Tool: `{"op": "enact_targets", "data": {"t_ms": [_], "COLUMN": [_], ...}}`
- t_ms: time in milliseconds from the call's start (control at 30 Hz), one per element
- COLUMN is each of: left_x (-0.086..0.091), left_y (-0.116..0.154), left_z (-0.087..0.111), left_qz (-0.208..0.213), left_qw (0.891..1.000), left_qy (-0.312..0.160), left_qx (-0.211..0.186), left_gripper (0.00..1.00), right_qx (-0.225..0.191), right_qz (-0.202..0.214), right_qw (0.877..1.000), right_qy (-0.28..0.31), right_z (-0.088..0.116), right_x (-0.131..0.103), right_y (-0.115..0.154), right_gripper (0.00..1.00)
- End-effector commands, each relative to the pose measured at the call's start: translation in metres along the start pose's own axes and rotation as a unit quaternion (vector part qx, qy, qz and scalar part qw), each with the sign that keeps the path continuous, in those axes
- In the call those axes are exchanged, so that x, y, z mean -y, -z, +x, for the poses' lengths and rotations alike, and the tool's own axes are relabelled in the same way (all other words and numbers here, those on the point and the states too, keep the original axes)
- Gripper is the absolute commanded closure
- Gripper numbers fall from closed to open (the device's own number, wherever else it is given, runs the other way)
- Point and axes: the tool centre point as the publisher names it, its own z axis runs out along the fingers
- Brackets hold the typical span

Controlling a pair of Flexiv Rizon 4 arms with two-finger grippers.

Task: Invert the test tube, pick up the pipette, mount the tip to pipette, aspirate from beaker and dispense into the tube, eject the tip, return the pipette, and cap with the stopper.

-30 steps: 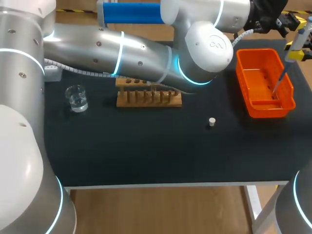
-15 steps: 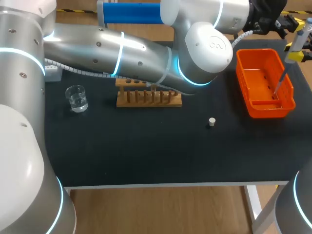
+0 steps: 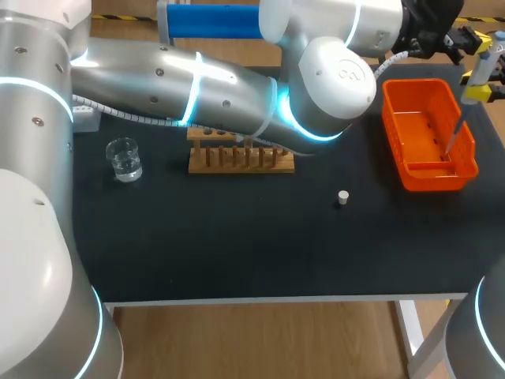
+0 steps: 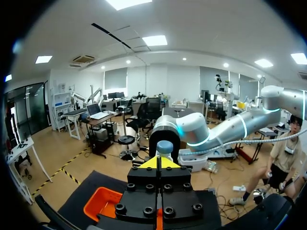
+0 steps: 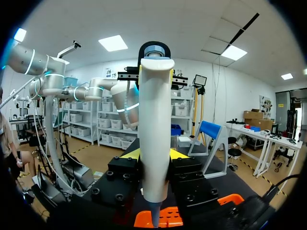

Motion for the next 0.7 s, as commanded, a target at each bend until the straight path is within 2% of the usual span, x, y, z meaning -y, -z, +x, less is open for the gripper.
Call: {"op": "enact_targets", "data": {"t_ms": [33, 700], "left_x": [-0.0137, -0.0153], "left_y": [-0.0063, -0.007], "left_z": [-0.0003, -0.0007], "left_qz": [0.123, 0.128], "left_qw": [0.992, 0.992], "left_qy": [0.0, -0.002], "left_qx": [-0.001, 0.002], "left_gripper": [1.0, 1.0], "right_qx": [-0.002, -0.002], "right_qz": [0.0, 0.0], "right_qw": [1.0, 1.0], "right_qy": [0.0, 0.0], "right_z": [-0.0014, -0.0014], "right_x": [-0.008, -0.008], "right_y": [-0.0001, -0.0001], "right_gripper": [1.0, 1.0]}}
